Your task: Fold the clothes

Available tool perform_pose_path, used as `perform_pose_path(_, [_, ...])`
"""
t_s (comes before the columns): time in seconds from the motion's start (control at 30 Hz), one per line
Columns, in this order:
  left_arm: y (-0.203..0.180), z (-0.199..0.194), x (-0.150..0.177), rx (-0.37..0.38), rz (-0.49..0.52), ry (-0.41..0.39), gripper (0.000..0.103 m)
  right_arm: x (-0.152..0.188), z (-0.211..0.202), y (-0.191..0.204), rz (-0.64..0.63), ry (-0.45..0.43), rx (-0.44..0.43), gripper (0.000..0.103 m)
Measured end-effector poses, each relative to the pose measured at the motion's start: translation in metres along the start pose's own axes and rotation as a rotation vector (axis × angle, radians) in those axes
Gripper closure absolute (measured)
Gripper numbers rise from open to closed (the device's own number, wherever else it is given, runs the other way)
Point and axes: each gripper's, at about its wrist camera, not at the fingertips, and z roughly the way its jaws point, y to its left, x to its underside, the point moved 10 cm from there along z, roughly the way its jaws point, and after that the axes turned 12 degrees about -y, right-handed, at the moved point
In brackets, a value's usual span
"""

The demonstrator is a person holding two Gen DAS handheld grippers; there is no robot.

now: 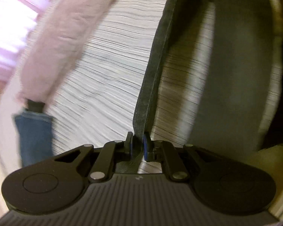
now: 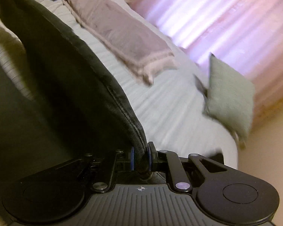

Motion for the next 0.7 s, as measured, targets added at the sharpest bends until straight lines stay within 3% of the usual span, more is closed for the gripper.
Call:
perform_pose_path(0.1, [-0.057, 0.001, 0.033, 0.103, 0.0, 0.002, 0.095, 0.041, -0.019, 0.052, 0.113, 0.136, 0.033, 0.089])
perform_pose_path(0.2, [-0.106, 0.015, 0.063, 0.169, 0.048, -0.008, 0.095, 0.079, -0.041, 0.105, 0.229, 0.269, 0.069, 0.066])
perform_pose_path(0.27, [-0.125, 0.02, 0.074, 0.183, 0.069, -0.024, 0.095, 0.082, -0.055, 0.111, 0.359, 0.292, 0.134, 0.026])
perform_pose_path(0.4, [-0.13, 0.019, 0.076, 0.147, 0.09, -0.043, 0.095, 0.08, -0.085, 0.112, 0.733, 0.295, 0.208, 0.025])
perform_pose_path(0.5, [-0.134, 0.018, 0.078, 0.12, 0.106, -0.058, 0.095, 0.082, -0.103, 0.095, 1.052, 0.239, 0.246, 0.025])
perform_pose_path(0.7, [-0.133, 0.019, 0.077, 0.134, 0.145, -0.022, 0.095, 0.132, -0.085, 0.032, 1.51, 0.137, 0.352, 0.025])
